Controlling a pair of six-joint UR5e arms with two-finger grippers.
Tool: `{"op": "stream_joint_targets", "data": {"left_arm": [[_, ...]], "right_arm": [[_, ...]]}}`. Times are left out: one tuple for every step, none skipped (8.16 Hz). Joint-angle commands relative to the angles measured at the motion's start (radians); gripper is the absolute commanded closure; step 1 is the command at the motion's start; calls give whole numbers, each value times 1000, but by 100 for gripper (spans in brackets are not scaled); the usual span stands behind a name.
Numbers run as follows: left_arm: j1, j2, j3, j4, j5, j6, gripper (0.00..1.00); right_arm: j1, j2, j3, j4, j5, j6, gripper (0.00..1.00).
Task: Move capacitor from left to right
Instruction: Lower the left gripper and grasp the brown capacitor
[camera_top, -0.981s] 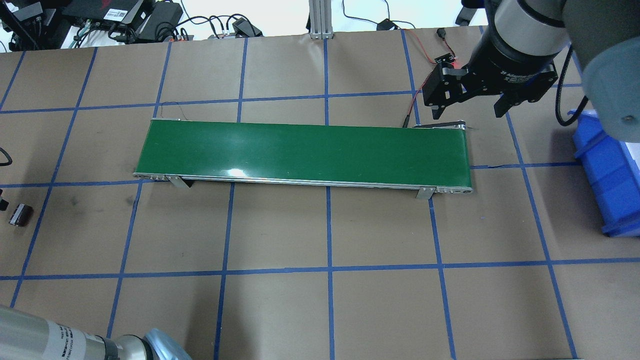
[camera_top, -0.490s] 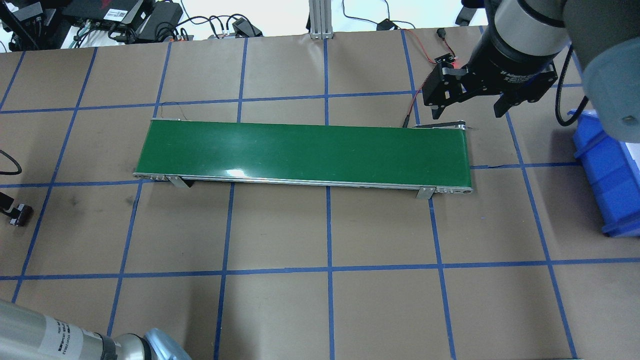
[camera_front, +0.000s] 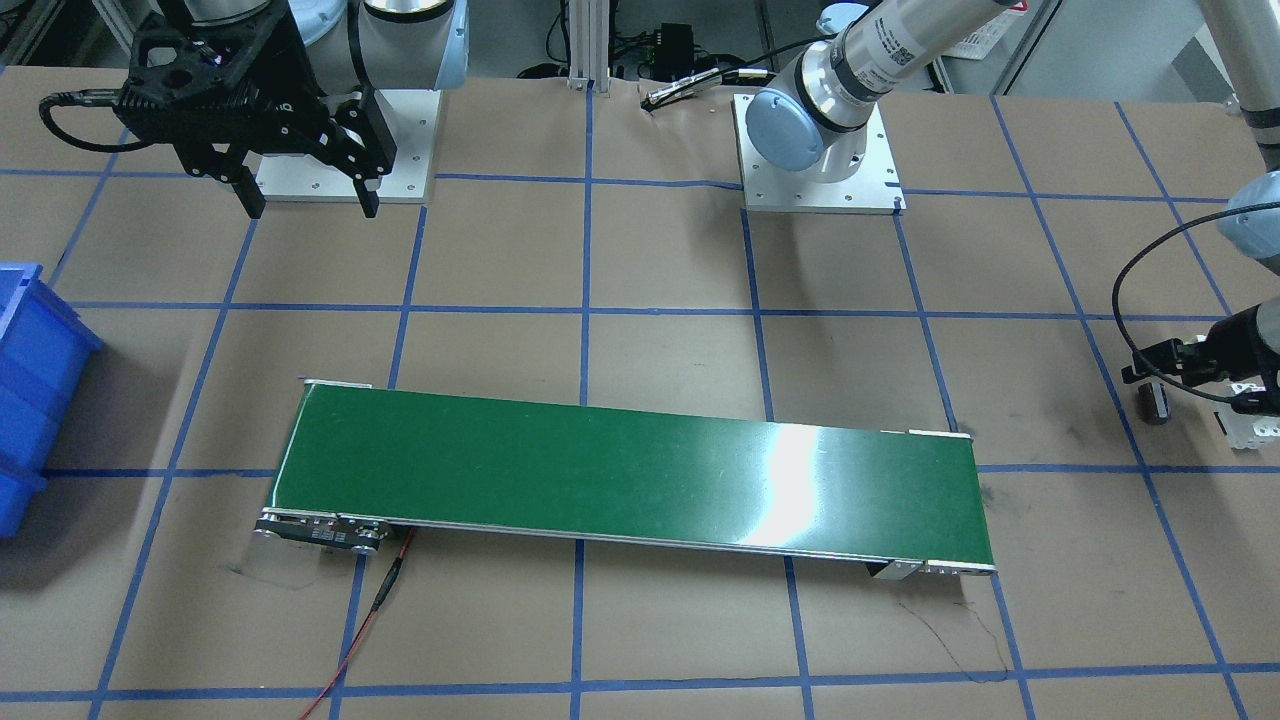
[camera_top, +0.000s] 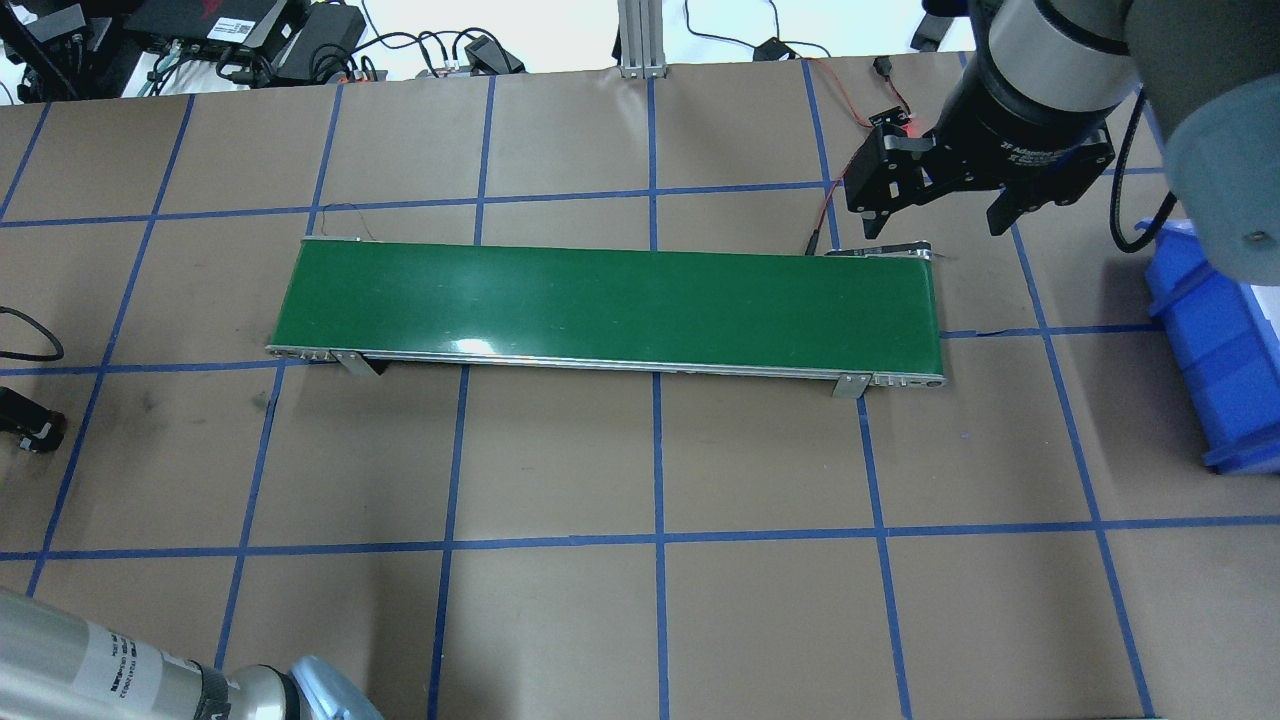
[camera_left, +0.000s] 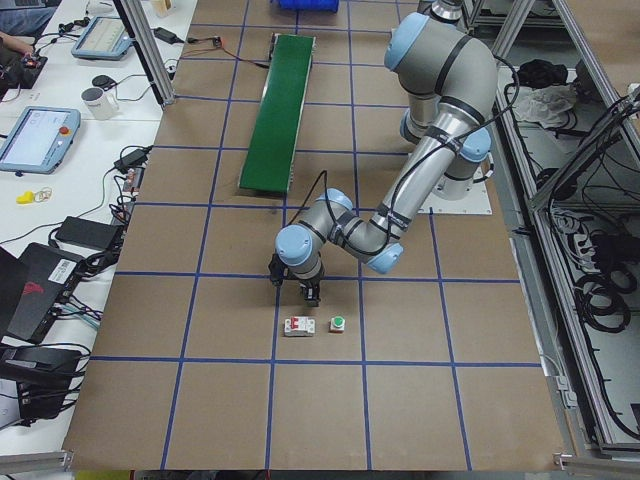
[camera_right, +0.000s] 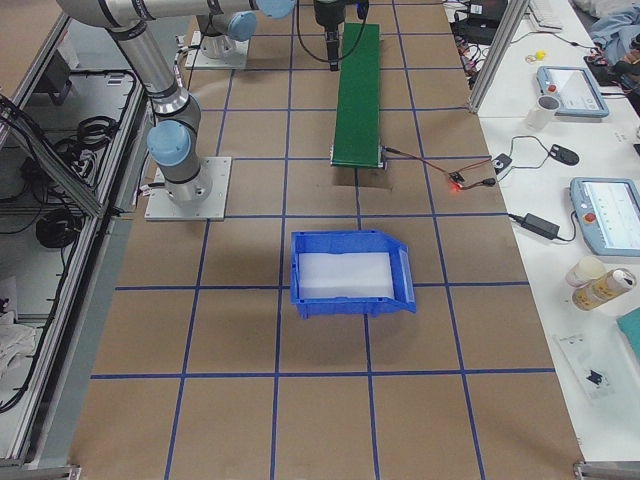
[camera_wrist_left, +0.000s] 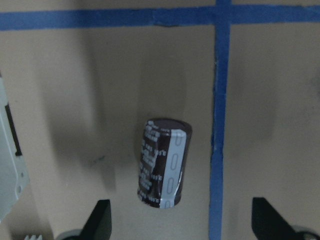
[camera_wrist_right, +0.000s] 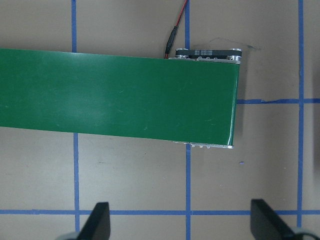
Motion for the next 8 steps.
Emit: {"op": "stream_joint_targets", "data": {"left_arm": [[0, -19, 0, 6, 0, 39, 0], [0, -19, 0, 6, 1, 45, 0], [0, -22, 0, 6, -3, 47, 1], [0, -34, 0, 8, -8, 59, 3], [0, -46, 0, 8, -6, 86, 15], [0, -46, 0, 8, -2, 90, 37], [0, -48, 3, 8, 3, 83, 76], [0, -46, 6, 6, 4, 79, 100]], "right_arm": [[0, -1, 0, 0, 2, 5, 0], [0, -1, 0, 0, -1, 5, 0], [0, -1, 0, 0, -1, 5, 0], [0, -1, 0, 0, -1, 5, 0], [0, -1, 0, 0, -1, 5, 0], [0, 0, 0, 0, 1, 5, 0], [0, -1, 0, 0, -2, 5, 0], [0, -1, 0, 0, -1, 3, 0]]}}
